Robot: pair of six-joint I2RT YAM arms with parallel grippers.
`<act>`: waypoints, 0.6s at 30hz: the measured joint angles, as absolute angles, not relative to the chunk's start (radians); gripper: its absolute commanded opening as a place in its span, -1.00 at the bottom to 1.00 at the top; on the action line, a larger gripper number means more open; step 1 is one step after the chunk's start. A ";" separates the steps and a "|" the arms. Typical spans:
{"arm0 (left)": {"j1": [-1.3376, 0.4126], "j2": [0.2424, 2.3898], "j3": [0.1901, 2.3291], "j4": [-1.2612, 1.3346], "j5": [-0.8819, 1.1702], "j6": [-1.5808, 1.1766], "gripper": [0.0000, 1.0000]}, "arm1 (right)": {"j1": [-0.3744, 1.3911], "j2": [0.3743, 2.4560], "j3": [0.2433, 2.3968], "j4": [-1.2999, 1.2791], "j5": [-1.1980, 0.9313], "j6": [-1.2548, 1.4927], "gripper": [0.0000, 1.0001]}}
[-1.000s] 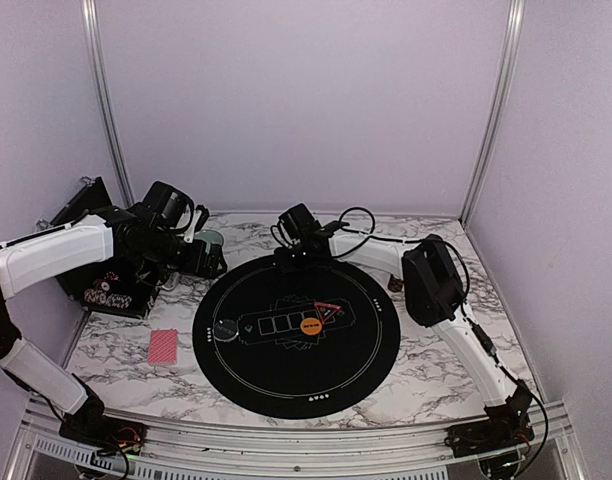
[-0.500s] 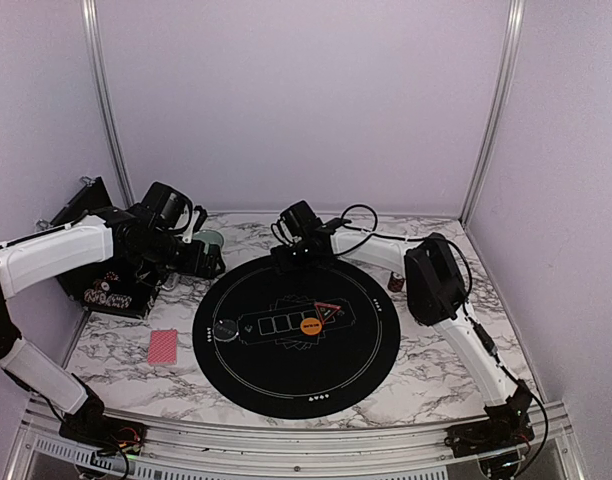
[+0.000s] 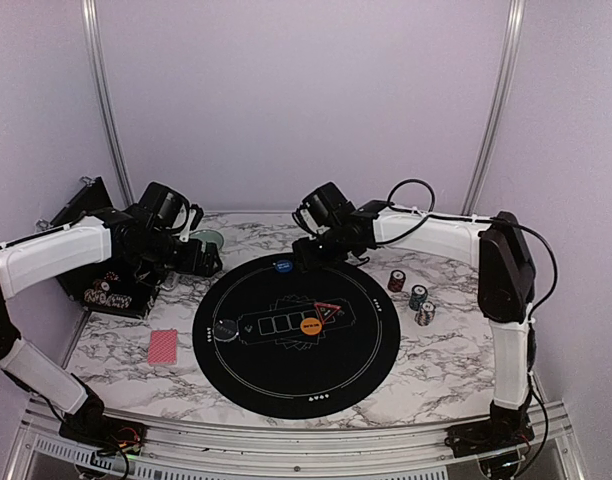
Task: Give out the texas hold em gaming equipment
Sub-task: Move the big blind button to the big blind area.
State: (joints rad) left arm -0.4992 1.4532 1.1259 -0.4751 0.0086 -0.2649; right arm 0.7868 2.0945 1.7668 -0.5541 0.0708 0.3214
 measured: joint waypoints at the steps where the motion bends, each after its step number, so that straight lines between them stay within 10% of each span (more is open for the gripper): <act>1: -0.498 1.452 1.126 -0.474 0.004 -0.265 0.98 | 0.802 2.080 1.742 -0.554 0.070 0.322 0.14; 18: -0.485 1.446 1.114 -0.456 -0.012 -0.269 0.98 | 0.902 2.094 1.612 -0.591 0.066 0.367 -0.02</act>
State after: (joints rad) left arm -0.4854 1.4464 1.1145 -0.4557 -0.0120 -0.2687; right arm 0.9016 2.0937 1.6123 -0.5911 0.0662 0.3672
